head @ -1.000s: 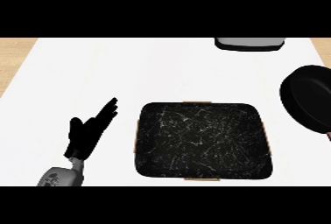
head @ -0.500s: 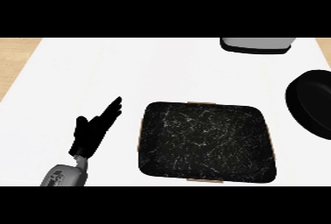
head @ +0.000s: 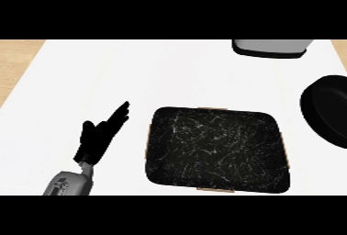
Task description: Pick the tomato from the tray and place it in the pot
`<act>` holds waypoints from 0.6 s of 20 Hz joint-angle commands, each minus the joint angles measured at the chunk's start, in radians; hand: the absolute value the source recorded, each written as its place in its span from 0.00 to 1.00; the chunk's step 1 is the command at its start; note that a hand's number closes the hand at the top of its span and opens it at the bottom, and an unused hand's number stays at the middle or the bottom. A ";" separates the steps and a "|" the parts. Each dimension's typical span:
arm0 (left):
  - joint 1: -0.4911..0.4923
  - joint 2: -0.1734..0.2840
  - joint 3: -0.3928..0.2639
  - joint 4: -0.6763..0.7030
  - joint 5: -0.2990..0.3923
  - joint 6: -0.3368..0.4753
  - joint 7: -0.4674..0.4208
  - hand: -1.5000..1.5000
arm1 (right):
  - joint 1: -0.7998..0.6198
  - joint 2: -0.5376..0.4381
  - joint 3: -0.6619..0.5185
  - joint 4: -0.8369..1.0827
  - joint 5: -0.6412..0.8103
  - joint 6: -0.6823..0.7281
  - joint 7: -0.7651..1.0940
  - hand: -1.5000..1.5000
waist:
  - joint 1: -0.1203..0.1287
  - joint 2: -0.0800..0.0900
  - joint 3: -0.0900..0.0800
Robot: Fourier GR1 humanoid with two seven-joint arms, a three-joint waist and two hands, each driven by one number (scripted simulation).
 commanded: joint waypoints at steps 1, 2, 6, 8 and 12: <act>-0.019 -0.002 0.010 0.008 -0.004 0.010 0.015 0.50 | -0.069 0.025 0.057 0.048 0.131 0.000 -0.176 1.00 | -0.014 -0.003 -0.001; 0.030 -0.016 -0.015 -0.010 -0.025 0.025 -0.008 0.50 | -0.071 0.069 0.067 0.053 0.173 -0.118 -0.160 1.00 | -0.011 -0.005 -0.001; 0.001 0.028 0.037 0.015 0.012 -0.020 -0.017 0.50 | -0.137 0.115 0.121 0.072 0.322 -0.303 -0.089 1.00 | -0.022 -0.007 -0.002; -0.012 0.031 0.043 0.023 0.021 -0.029 0.014 0.50 | -0.165 0.194 0.161 0.098 0.397 -0.371 -0.027 1.00 | -0.026 -0.007 -0.003; 0.018 0.016 0.026 -0.018 0.005 -0.007 0.014 0.50 | -0.218 0.192 0.282 0.159 0.542 -0.229 0.098 1.00 | -0.022 -0.010 -0.005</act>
